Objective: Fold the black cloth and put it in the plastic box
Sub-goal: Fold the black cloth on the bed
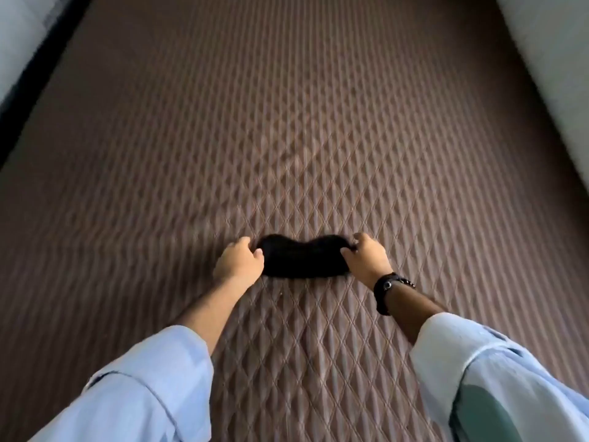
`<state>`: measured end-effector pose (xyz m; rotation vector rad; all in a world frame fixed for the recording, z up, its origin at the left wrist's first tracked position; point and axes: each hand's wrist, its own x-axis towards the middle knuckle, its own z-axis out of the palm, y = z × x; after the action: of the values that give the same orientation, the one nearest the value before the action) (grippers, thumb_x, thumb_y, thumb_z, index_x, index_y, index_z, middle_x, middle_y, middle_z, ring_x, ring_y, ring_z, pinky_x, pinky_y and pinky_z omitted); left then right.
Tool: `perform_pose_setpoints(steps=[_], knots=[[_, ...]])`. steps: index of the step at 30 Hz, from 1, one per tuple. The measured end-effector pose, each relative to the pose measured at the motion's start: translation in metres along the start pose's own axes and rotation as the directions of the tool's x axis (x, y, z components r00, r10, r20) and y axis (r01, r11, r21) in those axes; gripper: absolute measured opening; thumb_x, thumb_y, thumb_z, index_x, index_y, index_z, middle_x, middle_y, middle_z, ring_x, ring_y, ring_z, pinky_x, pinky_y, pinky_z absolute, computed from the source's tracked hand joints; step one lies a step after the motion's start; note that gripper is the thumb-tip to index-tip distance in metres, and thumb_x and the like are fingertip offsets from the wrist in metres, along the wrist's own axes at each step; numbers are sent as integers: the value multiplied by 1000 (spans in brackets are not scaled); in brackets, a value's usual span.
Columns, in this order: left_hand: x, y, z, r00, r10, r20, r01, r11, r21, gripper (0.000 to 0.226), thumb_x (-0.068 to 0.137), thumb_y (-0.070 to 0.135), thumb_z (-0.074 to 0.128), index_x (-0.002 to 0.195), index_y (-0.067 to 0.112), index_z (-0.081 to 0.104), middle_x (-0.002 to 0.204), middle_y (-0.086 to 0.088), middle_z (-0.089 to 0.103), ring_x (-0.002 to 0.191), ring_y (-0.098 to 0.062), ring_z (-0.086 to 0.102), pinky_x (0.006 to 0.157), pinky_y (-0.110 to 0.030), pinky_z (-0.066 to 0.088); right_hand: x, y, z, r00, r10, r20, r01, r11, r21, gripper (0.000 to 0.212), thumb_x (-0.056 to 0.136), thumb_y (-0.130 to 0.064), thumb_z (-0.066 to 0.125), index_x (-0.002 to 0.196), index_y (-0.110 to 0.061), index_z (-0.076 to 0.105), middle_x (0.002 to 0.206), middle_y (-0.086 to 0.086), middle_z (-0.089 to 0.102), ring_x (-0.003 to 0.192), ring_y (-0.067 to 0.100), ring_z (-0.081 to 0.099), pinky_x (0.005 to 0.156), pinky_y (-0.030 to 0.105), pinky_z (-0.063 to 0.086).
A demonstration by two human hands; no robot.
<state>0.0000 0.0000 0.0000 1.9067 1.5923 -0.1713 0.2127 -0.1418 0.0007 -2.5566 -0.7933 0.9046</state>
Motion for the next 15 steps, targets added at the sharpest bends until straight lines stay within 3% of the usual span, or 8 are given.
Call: perform_pose_setpoints(steps=[2, 6, 9, 12, 15], knots=[[9, -6, 4, 1000, -30, 3, 30, 997, -75, 47, 96, 40, 63, 138, 17, 62, 132, -9, 72, 124, -33, 66, 103, -41, 54, 5, 0, 4, 1000, -1, -17, 1, 1000, -12, 40, 95, -30, 62, 126, -5, 60, 123, 17, 65, 114, 36, 62, 81, 28, 42], [18, -11, 15, 986, -87, 144, 129, 941, -313, 44, 88, 28, 79, 125, 7, 70, 101, -11, 79, 92, -31, 79, 93, -45, 63, 8, -1, 7, 998, 62, 25, -62, 998, 32, 45, 88, -27, 74, 126, -7, 61, 117, 11, 68, 111, 31, 64, 80, 28, 45], [31, -14, 11, 980, -98, 171, 169, 868, -467, 42, 90, 13, 77, 130, 1, 68, 102, -16, 75, 81, -30, 76, 93, -48, 64, 13, -5, -4, 994, 7, 105, -2, 999, -47, 28, 88, -23, 74, 109, -5, 69, 98, 9, 69, 94, 29, 65, 72, 28, 43], [32, -11, -4, 999, 29, -14, -32, 866, -498, 32, 91, 6, 75, 123, 9, 72, 112, -16, 75, 96, -34, 76, 97, -48, 61, 13, -9, -18, 987, -157, 27, 155, 987, 52, 14, 89, -15, 71, 100, -9, 68, 96, 6, 67, 90, 25, 62, 78, 33, 51], [20, -6, -18, 938, 218, -271, -319, 849, -421, 35, 87, -10, 69, 99, 23, 74, 103, 3, 74, 101, -22, 73, 98, -35, 58, 3, -12, -26, 904, -332, -270, 363, 929, 75, 19, 85, 0, 69, 97, -15, 69, 100, 0, 59, 89, 16, 55, 77, 24, 45]])
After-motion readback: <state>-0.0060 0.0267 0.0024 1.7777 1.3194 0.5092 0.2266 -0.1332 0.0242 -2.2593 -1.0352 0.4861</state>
